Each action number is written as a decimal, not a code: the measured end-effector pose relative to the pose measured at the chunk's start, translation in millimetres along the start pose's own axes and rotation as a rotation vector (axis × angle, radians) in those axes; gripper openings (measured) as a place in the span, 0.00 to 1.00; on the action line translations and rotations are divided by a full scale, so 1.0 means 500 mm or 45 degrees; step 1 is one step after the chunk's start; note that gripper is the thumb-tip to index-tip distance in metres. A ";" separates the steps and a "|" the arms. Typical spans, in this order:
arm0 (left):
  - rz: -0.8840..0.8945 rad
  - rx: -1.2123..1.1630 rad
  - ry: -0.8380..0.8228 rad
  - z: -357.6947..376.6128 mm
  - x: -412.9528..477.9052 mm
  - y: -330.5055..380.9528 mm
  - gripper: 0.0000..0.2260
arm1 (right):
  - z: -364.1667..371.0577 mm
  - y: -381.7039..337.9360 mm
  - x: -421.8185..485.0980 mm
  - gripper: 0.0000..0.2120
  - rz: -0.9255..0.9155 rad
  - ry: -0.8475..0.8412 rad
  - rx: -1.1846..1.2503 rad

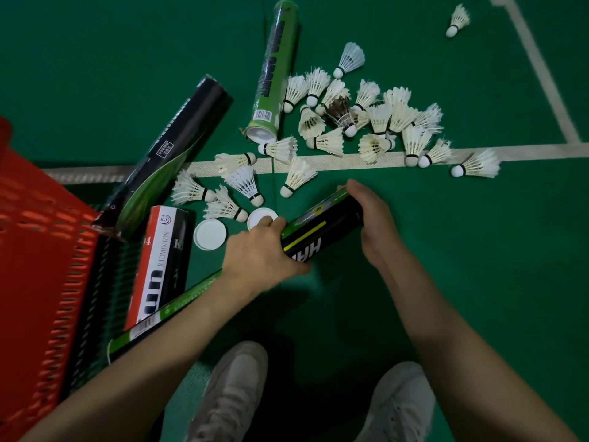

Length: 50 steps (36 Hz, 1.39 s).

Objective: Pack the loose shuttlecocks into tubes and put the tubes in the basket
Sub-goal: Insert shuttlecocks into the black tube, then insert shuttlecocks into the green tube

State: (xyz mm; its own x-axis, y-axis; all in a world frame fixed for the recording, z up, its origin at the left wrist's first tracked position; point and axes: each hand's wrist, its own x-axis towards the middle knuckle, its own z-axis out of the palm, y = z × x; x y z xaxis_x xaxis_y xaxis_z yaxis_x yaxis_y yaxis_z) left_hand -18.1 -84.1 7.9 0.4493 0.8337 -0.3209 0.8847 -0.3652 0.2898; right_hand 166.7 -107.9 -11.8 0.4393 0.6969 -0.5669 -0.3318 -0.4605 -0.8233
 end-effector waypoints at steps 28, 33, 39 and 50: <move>-0.066 -0.602 -0.412 -0.047 0.020 -0.013 0.39 | -0.039 -0.038 0.010 0.27 -0.209 -0.286 -0.340; -0.093 -0.458 -0.229 -0.017 0.010 0.008 0.38 | -0.040 -0.058 0.022 0.28 -0.188 -0.248 -0.399; -0.027 -0.053 -0.139 -0.021 0.005 0.031 0.27 | -0.031 -0.025 0.024 0.30 -0.049 -0.170 -0.239; -0.039 -0.015 -0.248 0.026 0.058 0.049 0.39 | -0.008 0.040 0.039 0.17 -0.146 0.302 -0.173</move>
State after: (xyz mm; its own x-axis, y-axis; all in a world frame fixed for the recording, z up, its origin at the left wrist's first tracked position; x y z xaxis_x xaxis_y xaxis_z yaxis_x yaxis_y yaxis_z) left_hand 18.0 -74.2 -5.8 0.4387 0.7480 -0.4981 0.8974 -0.3348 0.2875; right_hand 172.0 -105.8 -39.1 0.6555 0.6082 -0.4477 -0.1607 -0.4669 -0.8696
